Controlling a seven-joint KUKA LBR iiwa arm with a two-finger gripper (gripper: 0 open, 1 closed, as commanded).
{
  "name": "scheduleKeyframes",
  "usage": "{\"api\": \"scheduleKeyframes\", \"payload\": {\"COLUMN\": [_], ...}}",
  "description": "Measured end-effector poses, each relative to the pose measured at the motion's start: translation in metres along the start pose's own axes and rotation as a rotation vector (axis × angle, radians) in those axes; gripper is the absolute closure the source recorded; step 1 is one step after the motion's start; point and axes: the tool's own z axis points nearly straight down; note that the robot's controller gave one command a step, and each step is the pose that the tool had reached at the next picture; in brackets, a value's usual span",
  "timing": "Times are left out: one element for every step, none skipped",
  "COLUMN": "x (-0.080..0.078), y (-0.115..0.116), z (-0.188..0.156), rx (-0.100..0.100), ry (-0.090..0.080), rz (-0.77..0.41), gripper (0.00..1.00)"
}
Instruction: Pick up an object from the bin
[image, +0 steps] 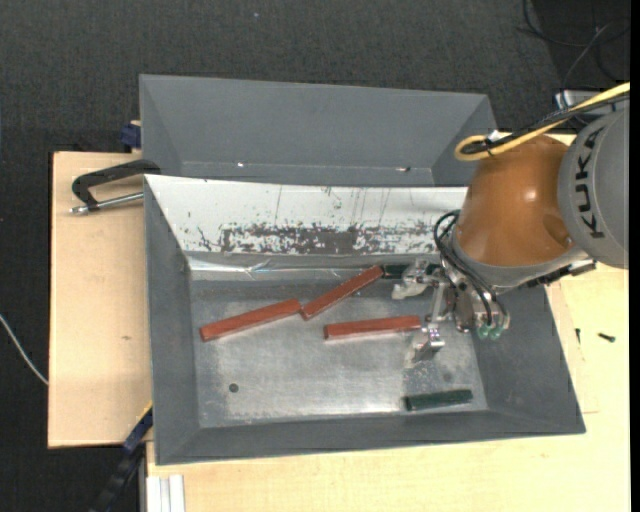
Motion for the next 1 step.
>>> {"api": "scheduleKeyframes", "payload": {"x": [-0.0512], "y": [-0.0215], "z": [0.0756], "rx": [0.002], "ry": [-0.005], "rz": [-0.104], "gripper": [1.0]}}
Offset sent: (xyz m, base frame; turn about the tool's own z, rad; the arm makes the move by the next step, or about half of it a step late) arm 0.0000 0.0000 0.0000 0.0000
